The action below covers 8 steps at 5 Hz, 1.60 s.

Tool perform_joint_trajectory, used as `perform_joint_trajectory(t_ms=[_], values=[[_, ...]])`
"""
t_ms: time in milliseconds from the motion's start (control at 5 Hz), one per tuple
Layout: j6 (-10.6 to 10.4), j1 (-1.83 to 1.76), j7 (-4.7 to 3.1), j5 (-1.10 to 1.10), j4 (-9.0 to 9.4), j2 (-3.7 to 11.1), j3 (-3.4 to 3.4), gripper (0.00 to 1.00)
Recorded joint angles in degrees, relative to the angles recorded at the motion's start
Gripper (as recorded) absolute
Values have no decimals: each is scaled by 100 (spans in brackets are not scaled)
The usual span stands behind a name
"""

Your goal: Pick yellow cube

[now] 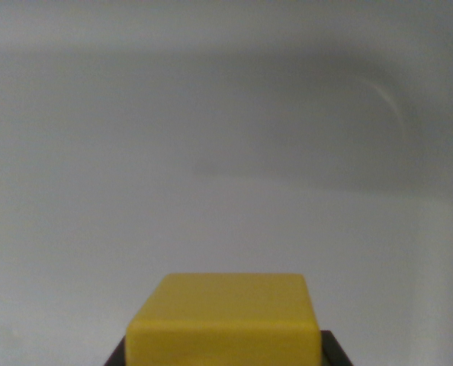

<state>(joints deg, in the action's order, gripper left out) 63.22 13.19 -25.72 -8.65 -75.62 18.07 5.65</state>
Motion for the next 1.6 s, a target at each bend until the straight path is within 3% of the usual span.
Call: perform_joint_trajectory(t_ms=[200,400,600,800,1000,1200,1400,1600], values=[[268,-1,33,23,-187,-83,8,100],[268,-1,33,23,-187,-83,8,100],[529,-2,66,46,-370,-163,16,100],[529,-2,66,46,-370,-163,16,100],[801,-3,100,70,-560,-247,25,100],[801,-3,100,70,-560,-247,25,100],[1070,-4,133,94,-748,-330,33,100],[1070,-4,133,94,-748,-330,33,100]])
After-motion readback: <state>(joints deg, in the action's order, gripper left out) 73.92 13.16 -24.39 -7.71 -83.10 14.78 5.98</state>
